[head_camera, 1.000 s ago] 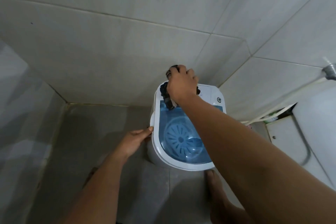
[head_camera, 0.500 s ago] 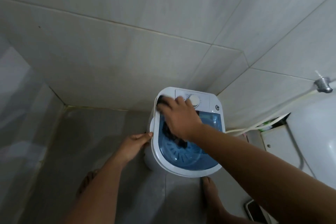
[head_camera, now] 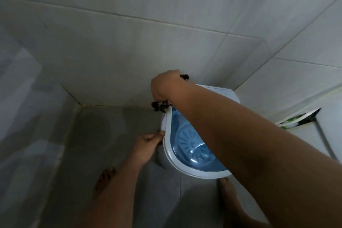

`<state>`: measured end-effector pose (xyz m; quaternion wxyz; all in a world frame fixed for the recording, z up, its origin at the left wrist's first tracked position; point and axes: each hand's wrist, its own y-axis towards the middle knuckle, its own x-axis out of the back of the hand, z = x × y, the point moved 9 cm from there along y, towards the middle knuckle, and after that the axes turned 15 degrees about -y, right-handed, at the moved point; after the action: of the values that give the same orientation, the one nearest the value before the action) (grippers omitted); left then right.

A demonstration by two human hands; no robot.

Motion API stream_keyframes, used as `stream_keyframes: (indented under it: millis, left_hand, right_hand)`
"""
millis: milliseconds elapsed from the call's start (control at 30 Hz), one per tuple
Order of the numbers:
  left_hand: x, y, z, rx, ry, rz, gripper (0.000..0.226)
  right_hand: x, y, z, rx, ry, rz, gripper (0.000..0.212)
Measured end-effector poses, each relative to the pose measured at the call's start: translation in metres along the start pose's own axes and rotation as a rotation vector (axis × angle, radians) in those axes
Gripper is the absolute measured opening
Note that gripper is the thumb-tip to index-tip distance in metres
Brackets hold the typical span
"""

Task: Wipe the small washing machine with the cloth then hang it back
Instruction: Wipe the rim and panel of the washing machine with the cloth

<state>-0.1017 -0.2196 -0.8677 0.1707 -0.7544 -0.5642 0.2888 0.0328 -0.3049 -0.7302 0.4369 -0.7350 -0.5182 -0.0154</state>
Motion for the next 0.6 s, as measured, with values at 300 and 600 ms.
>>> stream_keyframes:
  millis: [300, 600]
  left_hand:
    - [0.010, -0.001, 0.001, -0.067, -0.011, -0.120, 0.029]
    - [0.009, 0.000, 0.003, -0.017, -0.001, -0.086, 0.029]
  right_hand:
    - [0.022, -0.008, 0.003, 0.128, -0.141, 0.003, 0.032]
    - [-0.023, -0.019, -0.015, 0.088, 0.082, -0.351, 0.039]
